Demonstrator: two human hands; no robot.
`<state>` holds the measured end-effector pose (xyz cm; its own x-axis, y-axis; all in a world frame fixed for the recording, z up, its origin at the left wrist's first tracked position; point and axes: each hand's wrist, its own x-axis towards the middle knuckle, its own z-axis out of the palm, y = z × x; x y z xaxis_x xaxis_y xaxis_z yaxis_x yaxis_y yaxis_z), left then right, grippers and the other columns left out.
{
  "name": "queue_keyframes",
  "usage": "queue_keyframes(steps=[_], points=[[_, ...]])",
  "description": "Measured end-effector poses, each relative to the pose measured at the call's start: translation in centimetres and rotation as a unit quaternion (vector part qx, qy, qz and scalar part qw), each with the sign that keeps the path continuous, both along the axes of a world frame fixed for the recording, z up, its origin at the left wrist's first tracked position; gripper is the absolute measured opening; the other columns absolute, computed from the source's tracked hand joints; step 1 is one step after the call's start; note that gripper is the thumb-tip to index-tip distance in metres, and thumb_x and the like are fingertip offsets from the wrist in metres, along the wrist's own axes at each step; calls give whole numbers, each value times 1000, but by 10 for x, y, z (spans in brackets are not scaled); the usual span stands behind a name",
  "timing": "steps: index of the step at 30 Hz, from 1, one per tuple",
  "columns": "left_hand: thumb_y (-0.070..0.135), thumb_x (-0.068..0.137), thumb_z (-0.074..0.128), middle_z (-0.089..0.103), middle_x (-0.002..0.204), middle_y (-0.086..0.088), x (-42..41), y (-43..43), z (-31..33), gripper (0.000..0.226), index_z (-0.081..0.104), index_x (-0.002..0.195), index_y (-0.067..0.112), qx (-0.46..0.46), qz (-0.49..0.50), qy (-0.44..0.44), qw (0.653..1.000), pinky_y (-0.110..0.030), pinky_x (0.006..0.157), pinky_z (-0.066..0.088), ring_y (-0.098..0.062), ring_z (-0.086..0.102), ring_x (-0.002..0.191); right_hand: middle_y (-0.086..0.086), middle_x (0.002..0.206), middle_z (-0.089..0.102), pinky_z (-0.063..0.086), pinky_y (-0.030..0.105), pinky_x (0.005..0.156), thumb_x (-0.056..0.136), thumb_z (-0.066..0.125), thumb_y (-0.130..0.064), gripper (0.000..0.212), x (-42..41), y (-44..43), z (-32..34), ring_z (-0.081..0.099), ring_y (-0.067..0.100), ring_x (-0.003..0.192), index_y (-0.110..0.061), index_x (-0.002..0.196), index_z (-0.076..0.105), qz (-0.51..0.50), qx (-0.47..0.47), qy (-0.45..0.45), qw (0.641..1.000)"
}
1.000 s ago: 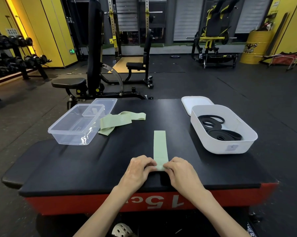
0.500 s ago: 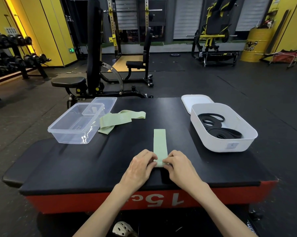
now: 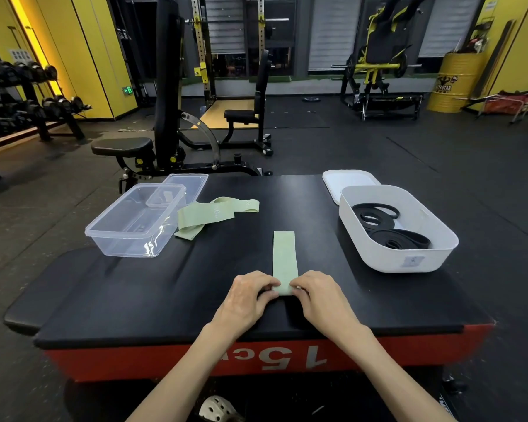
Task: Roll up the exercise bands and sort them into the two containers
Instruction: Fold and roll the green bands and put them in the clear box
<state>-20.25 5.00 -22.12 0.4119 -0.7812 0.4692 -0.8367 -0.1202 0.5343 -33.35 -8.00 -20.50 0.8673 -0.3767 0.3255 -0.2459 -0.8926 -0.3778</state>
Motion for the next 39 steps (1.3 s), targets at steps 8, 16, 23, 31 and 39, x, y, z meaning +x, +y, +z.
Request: queue_keyframes(steps=[8, 16, 23, 31, 39], points=[[21, 83, 72, 64, 94, 3, -2, -2, -2, 25, 68, 107, 14, 18, 15, 4, 1000, -14, 81, 47, -3, 57, 82, 1, 110, 59, 37, 22, 84, 89, 61, -16, 25, 4, -4, 2, 51, 18, 104, -13, 113, 68, 7, 9, 6, 1000], [18, 85, 68, 64, 88, -1, -3, -3, 3, 18, 69, 103, 13, 32, 23, 2, 999, -16, 75, 41, -10, 56, 78, 4, 103, 60, 38, 25, 80, 91, 55, -12, 19, 4, -4, 4, 52, 21, 99, -9, 103, 70, 15, -6, 29, 999], [18, 82, 71, 64, 83, 1, -14, 13, 1, 18, 69, 100, 14, 27, -2, 2, 1000, -9, 72, 39, -7, 55, 72, 2, 96, 59, 39, 23, 76, 89, 56, -9, 15, -12, 3, -1, 52, 19, 93, -8, 94, 70, 47, -19, 18, 999], [21, 83, 70, 66, 83, 6, -12, 10, 4, 9, 68, 89, 16, 23, 5, 17, 1000, -16, 75, 44, -6, 57, 77, 2, 92, 58, 38, 26, 72, 90, 55, -14, 14, -12, 5, 7, 50, 18, 85, -15, 102, 62, 27, -3, 32, 999], [25, 85, 70, 64, 83, 3, -4, 4, 8, 12, 74, 90, 15, 43, 17, 36, 998, -6, 70, 36, -1, 53, 73, -1, 104, 56, 33, 17, 77, 89, 60, -18, 19, -9, 6, 5, 49, 16, 100, -12, 106, 68, 29, -5, 6, 1000]])
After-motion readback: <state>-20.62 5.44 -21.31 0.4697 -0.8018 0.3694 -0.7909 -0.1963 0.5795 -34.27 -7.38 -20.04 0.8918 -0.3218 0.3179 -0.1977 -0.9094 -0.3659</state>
